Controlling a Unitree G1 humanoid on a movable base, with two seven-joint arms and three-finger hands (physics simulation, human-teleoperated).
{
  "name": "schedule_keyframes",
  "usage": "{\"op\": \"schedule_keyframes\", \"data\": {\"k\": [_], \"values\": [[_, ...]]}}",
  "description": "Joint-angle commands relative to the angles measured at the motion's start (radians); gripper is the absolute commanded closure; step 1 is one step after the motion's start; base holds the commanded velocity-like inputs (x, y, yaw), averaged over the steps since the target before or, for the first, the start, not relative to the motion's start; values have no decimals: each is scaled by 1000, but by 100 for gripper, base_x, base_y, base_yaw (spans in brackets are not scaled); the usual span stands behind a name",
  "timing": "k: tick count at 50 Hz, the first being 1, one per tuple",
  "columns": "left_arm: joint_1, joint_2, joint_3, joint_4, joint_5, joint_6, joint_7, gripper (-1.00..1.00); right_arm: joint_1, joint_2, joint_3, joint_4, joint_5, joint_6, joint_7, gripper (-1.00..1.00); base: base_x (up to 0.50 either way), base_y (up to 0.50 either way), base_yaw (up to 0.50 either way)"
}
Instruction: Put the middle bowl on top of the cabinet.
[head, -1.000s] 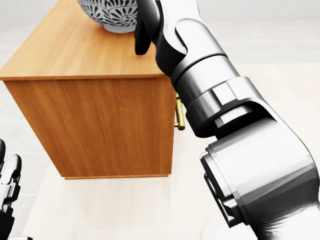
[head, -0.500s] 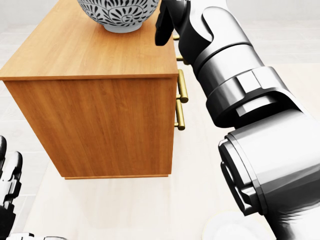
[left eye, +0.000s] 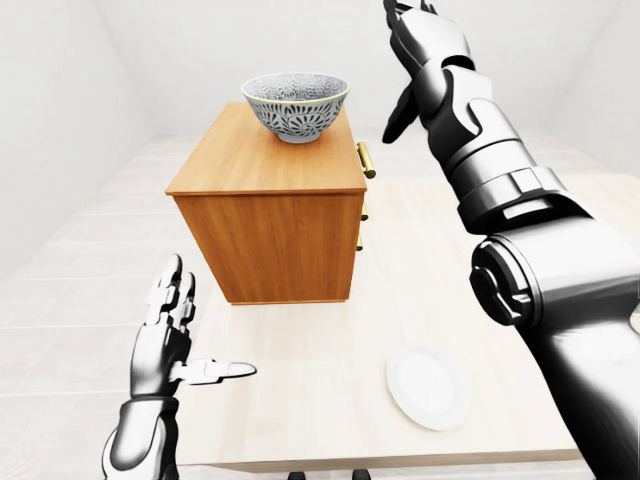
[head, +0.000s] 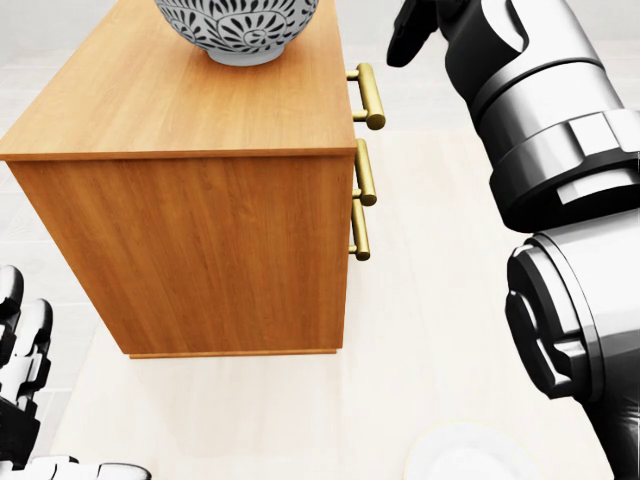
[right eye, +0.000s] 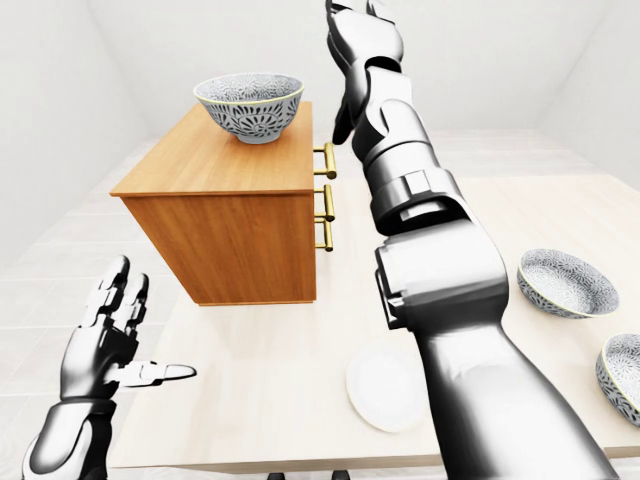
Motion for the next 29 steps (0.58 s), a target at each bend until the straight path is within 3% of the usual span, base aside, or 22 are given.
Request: {"op": "schedule_keyframes", "data": {"k": [1, 8, 12, 15, 19, 29], "values": [[-4, 2, -19, 10, 19, 0, 20, -100, -1, -83, -21, 9, 9, 0, -5, -100, 0, 0, 0], [5, 0, -34, -2, 27, 0, 25, -100, 21, -103, -21, 8, 7, 0, -26, -100, 0, 0, 0], [24, -5, -45, -17, 33, -10, 23, -100, 19, -112, -25, 12, -4, 0, -137, -100, 0, 0, 0], [15, -1, -44, -14, 34, -1, 28, -100, 19, -122, -33, 16, -1, 0, -167, -100, 0, 0, 0], [38, -5, -46, -49, 25, 1, 20, -100, 18, -150, -7, 28, -51, 0, -342, -100, 0, 0, 0], [39, -5, -41, -40, 22, -5, 16, -100, 17, -169, -4, 32, -91, 0, -487, -100, 0, 0, 0]]}}
